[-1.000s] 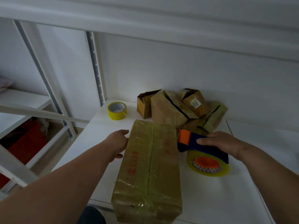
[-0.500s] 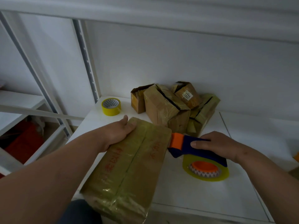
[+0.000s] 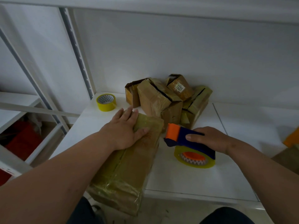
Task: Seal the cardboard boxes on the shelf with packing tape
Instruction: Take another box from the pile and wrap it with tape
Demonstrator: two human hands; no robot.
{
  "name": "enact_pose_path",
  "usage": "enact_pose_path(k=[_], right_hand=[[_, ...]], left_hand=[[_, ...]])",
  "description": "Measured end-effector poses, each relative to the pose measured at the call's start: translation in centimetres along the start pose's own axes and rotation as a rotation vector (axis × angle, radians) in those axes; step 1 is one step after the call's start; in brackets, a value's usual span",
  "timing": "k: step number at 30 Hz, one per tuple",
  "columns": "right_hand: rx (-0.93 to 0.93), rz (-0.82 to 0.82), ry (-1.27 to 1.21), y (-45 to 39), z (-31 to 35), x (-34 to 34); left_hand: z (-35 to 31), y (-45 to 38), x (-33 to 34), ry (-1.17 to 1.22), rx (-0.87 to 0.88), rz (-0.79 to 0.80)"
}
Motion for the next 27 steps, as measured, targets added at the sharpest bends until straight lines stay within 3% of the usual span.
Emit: enact_pose_path(k=[4,10,21,27], right_hand=[[-0.007,-0.024,-0.113,1.2,-2.4,0.6],[-0.004,0.005,-0.093,2.1,-4.3,0.4],[0.039,0.099,0.253,-1.3,1.8,-0.1],[0.191,0.217,-0.058,-2.3,0.7,0.8]], left_hand=[[0.0,0.0,0.0,0.0,0.002,0.006],[0.1,-0.2,0.0,0.003,0.008,-0.006],[0.0,-0.1,0.1,-0.011,0.004,-0.016],[0.1,-0.2,0.1,-0.01,0.003,-0.01]])
Point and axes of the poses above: each hand's wrist, its own y-axis away from the middle knuckle, its own x-axis out of the palm, z = x × y, the point moved 8 cm from there along -y, towards the middle knuckle, and after that the axes turned 11 degrees about y, right-handed, at the moved point
